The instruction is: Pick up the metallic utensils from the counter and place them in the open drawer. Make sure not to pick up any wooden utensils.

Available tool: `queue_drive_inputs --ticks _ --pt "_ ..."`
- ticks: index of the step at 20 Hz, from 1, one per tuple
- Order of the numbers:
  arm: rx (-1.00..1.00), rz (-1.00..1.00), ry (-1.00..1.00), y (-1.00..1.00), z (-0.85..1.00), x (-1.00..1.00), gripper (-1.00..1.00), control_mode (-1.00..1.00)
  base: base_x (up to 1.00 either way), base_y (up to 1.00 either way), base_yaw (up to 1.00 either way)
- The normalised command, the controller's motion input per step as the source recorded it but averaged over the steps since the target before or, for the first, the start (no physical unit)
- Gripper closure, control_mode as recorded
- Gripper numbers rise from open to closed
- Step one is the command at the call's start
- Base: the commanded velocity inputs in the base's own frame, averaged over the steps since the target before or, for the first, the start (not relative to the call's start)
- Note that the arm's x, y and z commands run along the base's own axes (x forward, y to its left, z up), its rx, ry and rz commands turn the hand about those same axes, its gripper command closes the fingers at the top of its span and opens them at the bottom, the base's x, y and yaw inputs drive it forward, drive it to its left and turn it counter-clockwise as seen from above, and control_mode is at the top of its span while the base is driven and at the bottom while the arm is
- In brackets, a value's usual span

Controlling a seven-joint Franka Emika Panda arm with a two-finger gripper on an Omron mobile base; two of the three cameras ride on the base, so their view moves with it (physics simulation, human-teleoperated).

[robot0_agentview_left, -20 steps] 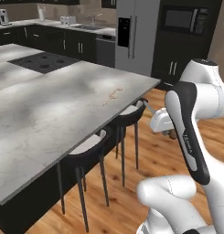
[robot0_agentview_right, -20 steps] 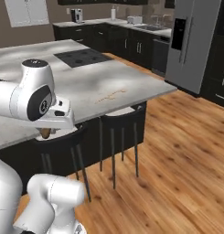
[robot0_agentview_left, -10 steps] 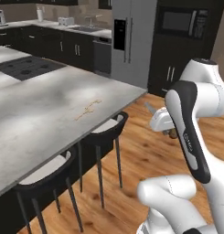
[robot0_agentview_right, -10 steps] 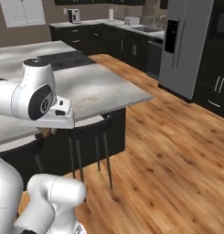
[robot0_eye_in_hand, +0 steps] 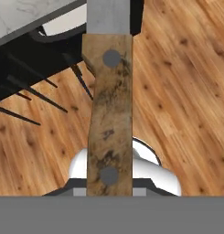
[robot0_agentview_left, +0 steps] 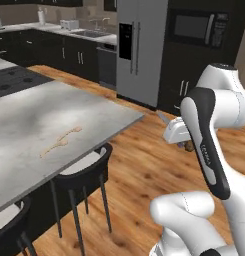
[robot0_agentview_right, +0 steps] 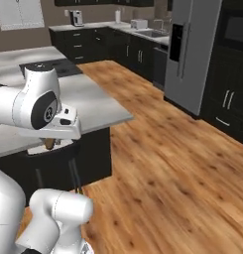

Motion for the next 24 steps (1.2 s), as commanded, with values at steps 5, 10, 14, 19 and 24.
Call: queue_drive_inputs --ticks 5,10,14,19,24 --pt "0.00 0.00 0.00 0.00 0.00 0.00 1.00 1.00 1.00 -1.00 0.23" --pt "0.00 0.00 0.00 0.00 0.00 0.00 1.00 1.00 1.00 -1.00 0.28" --pt "0.00 0.00 0.00 0.00 0.00 0.00 1.00 1.00 1.00 -1.00 0.30" --pt "0.00 0.00 0.00 0.00 0.00 0.00 1.00 1.00 1.00 -1.00 0.33" --pt "0.00 0.00 0.00 0.00 0.00 0.00 1.00 1.00 1.00 -1.00 0.34"
